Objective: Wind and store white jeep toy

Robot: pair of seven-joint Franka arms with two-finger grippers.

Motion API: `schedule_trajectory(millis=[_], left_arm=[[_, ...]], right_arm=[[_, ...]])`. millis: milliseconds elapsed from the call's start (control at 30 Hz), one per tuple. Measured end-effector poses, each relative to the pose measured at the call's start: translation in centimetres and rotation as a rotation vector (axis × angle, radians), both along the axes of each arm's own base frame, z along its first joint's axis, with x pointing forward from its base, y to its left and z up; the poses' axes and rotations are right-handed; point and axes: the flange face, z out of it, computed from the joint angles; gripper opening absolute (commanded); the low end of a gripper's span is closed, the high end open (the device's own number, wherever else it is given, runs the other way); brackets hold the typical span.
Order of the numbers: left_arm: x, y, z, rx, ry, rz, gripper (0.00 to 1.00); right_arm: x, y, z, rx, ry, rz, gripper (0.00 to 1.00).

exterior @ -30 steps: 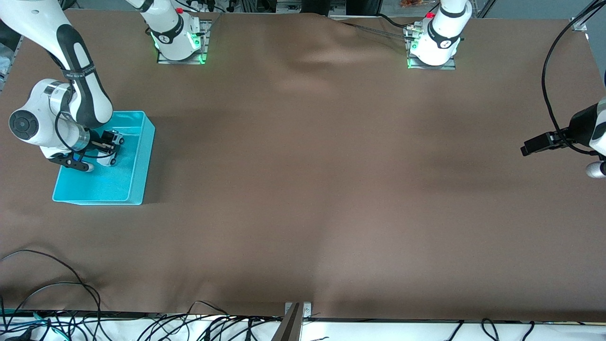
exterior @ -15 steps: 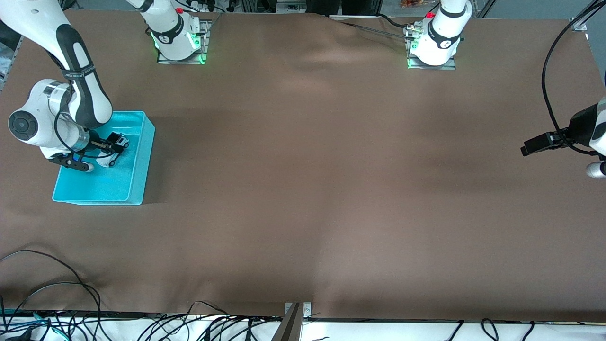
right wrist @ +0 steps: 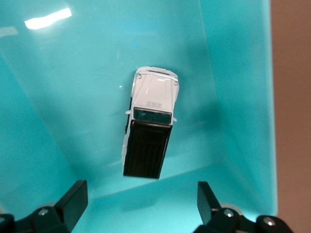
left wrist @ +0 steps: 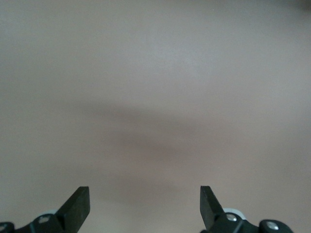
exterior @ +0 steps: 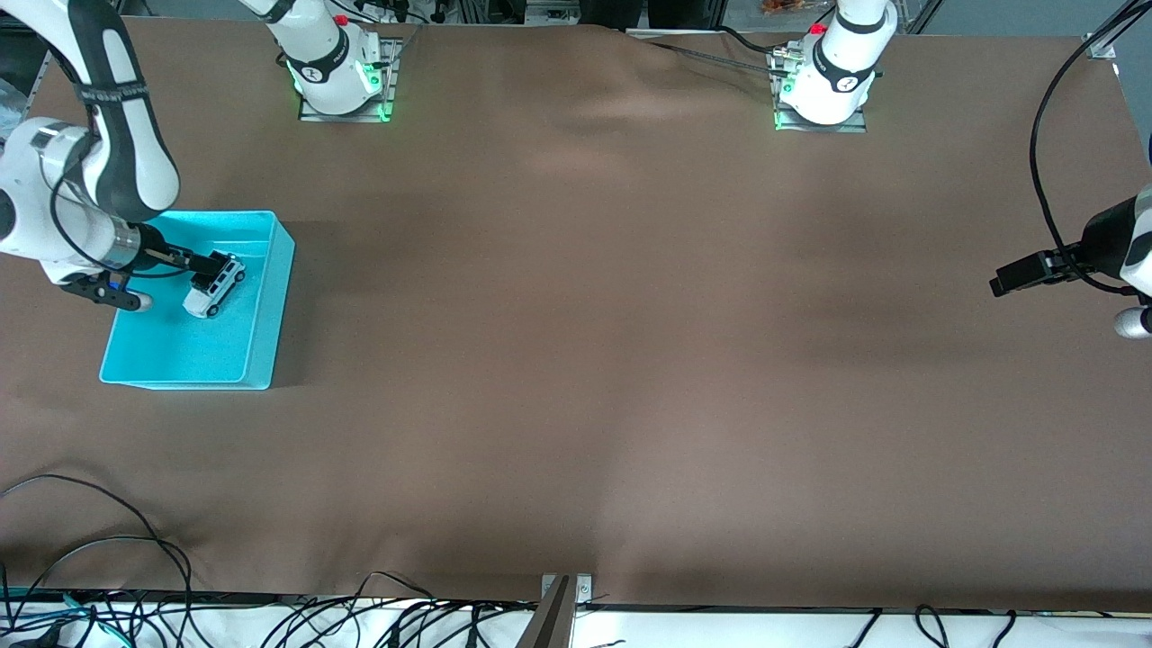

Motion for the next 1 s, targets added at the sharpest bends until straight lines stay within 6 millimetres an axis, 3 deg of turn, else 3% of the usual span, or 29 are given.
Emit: schedule_trajectory(millis=[267, 667, 1000], left_arm=[[0.0, 0.0, 0.0, 0.000, 0.000, -0.001, 1.00], [0.0, -0.3, 0.0, 0.000, 0.000, -0.005, 1.00], [0.0, -0.3, 0.0, 0.000, 0.000, -0.005, 1.00]], right_arm=[[-0.2, 0.1, 5.5, 0.017, -0.078, -0.003, 1.00], [0.0, 0.2, 11.1, 0.006, -0.190, -0.076, 1.00], [2.1, 4.4, 17.2, 0.006, -0.196, -0.042, 1.00]])
